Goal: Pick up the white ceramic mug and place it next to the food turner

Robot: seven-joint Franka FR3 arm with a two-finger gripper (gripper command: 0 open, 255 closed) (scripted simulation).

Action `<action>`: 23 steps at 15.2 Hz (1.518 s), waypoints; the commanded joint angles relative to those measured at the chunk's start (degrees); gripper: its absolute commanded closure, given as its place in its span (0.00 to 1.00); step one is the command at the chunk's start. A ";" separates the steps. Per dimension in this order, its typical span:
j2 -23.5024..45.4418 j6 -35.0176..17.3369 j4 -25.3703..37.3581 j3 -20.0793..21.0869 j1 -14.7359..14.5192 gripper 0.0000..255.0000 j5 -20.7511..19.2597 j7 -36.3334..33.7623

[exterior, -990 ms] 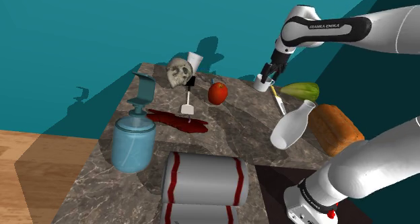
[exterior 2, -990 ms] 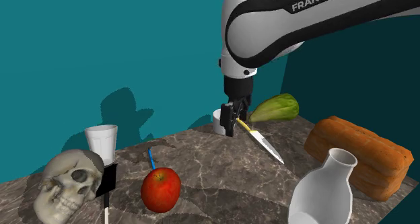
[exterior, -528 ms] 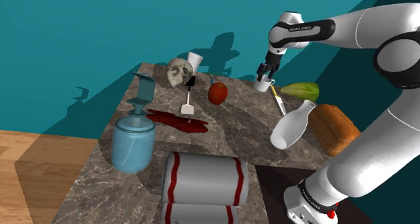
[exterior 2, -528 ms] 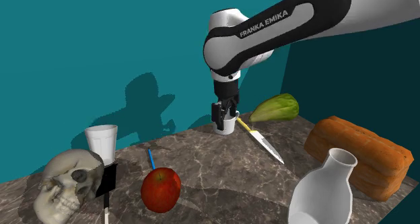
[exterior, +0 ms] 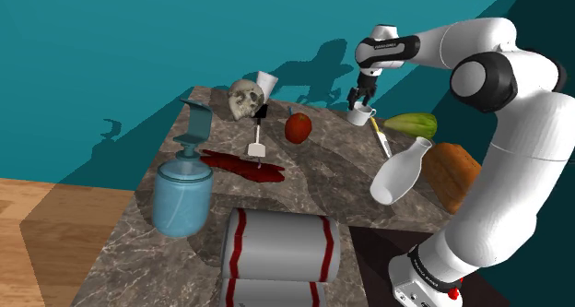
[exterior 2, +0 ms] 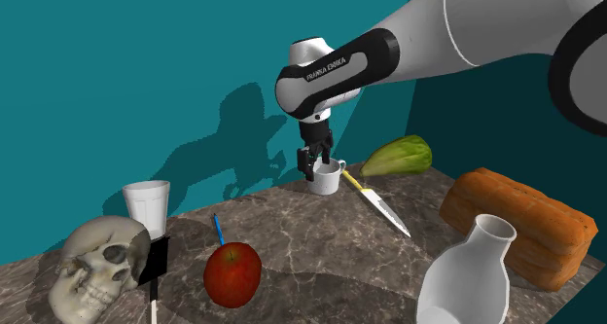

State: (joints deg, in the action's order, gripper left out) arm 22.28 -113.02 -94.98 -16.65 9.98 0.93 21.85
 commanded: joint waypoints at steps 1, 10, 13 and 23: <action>4.89 0.77 5.49 -0.03 1.30 0.00 0.68 1.18; 6.83 -4.26 2.37 0.20 1.72 0.00 1.15 1.50; 6.84 -4.25 2.38 0.21 1.72 0.00 1.15 1.50; 6.83 -4.24 2.38 0.21 1.72 1.00 1.15 1.50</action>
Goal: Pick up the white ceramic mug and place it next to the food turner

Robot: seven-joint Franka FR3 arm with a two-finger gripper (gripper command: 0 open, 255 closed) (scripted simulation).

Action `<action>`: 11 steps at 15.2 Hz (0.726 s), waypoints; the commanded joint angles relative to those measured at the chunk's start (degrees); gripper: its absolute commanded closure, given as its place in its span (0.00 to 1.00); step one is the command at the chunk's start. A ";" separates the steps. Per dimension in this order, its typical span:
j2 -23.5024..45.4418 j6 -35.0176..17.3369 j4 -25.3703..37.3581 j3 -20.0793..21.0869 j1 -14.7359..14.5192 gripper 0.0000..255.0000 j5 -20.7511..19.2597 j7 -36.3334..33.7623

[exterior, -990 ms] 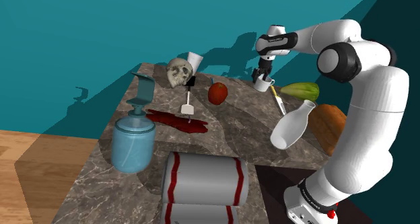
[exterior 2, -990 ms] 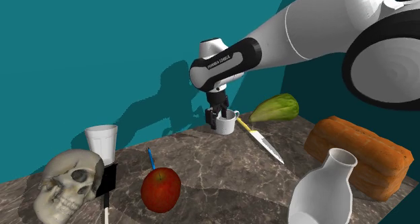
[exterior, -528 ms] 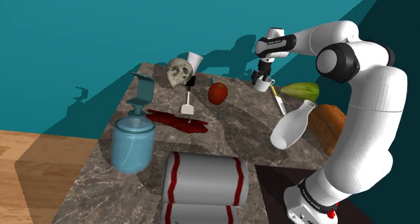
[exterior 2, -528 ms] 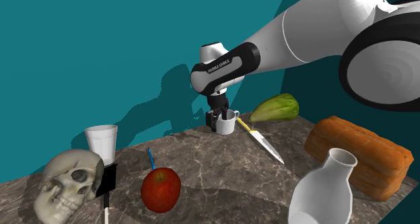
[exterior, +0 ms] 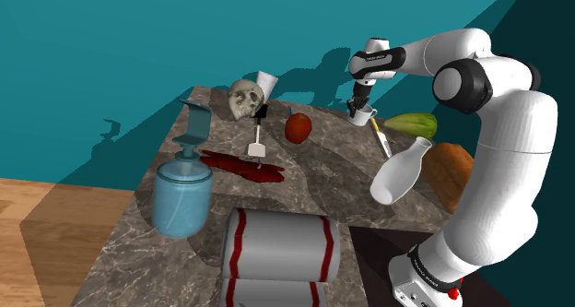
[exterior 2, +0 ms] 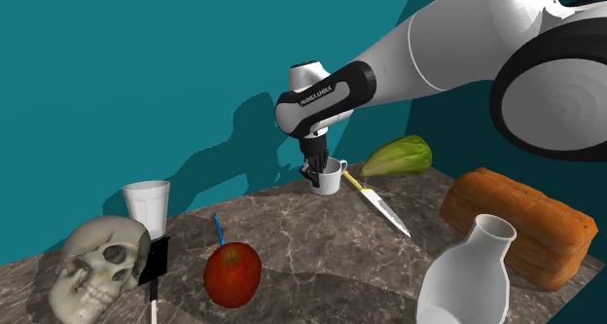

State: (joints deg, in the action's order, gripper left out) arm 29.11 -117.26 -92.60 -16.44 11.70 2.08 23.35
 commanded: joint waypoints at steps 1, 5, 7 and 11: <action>0.00 0.00 0.00 0.00 0.00 1.00 0.00 0.00; -0.32 0.61 0.29 -0.05 -0.03 1.00 -0.08 0.00; -0.95 1.85 0.92 -0.15 -0.08 1.00 -0.24 0.00; -2.06 4.41 2.41 -0.32 -0.16 1.00 -0.51 0.02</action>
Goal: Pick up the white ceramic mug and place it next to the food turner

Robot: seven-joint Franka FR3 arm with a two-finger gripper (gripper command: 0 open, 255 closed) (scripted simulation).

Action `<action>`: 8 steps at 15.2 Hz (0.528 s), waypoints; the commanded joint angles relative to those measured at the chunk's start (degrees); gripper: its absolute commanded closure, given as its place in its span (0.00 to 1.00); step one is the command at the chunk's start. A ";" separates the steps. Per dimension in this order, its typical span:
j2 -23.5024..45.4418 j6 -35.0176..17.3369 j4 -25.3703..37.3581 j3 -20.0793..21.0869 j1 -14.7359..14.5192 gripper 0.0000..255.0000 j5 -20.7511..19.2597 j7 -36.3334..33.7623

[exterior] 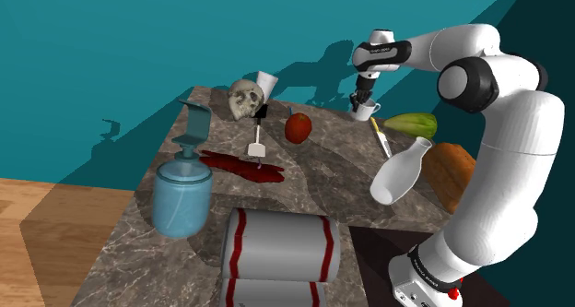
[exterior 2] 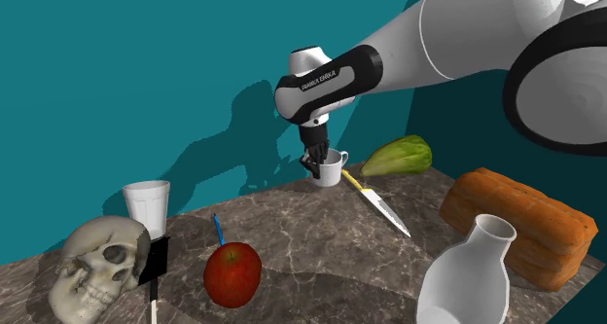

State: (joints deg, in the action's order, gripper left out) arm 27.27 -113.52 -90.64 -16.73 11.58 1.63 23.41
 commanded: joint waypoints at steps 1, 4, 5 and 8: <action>-0.47 1.32 0.85 -0.07 -0.05 1.00 -0.12 -0.02; -1.17 3.30 2.16 -0.17 -0.08 1.00 -0.30 0.01; -1.38 3.97 2.63 -0.21 -0.09 1.00 -0.35 0.03; -1.94 6.01 4.13 -0.30 -0.09 1.00 -0.49 0.09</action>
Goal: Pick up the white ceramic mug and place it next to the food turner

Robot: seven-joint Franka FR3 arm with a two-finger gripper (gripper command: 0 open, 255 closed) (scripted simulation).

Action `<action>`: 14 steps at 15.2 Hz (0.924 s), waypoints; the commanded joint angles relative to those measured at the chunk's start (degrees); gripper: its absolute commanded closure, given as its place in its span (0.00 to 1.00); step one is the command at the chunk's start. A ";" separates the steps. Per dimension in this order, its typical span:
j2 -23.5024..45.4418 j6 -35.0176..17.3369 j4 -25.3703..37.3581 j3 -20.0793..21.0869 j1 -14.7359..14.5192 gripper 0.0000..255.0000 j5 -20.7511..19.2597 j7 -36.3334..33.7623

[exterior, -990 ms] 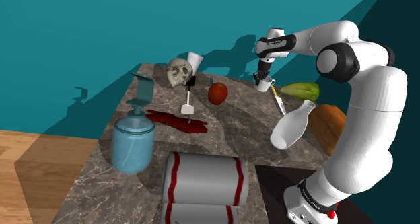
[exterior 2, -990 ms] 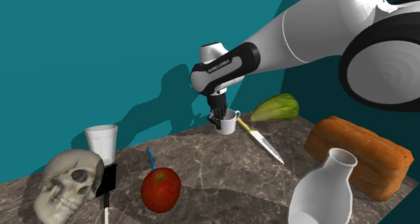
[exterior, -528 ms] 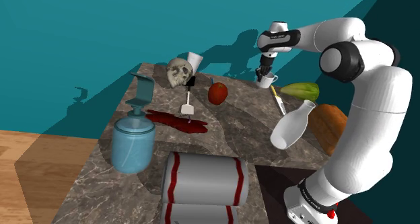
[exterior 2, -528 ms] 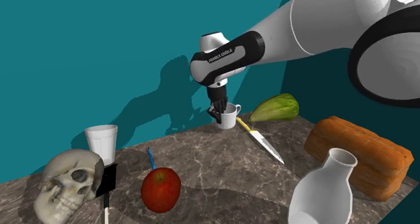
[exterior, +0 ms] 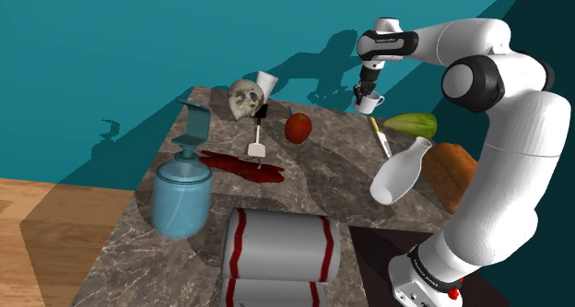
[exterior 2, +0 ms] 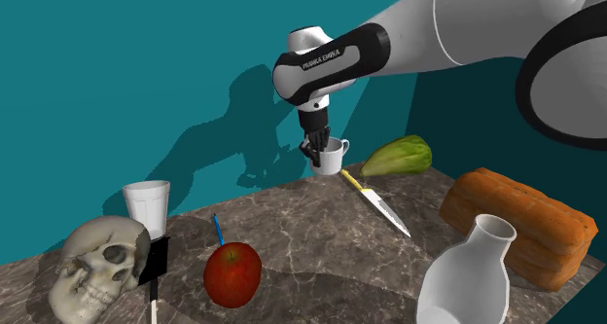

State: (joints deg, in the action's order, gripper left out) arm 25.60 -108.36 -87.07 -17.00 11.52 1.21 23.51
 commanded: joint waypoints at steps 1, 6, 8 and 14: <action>-0.44 1.54 1.10 -0.06 -0.03 1.00 -0.11 0.00; -1.06 5.08 4.05 -0.18 0.04 1.00 -0.27 0.15; -1.22 6.54 5.36 -0.23 0.08 1.00 -0.30 0.22; -1.35 10.76 9.48 -0.33 0.29 1.00 -0.33 0.46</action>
State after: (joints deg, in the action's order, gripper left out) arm 24.22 -98.21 -78.22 -17.32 11.79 0.88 23.96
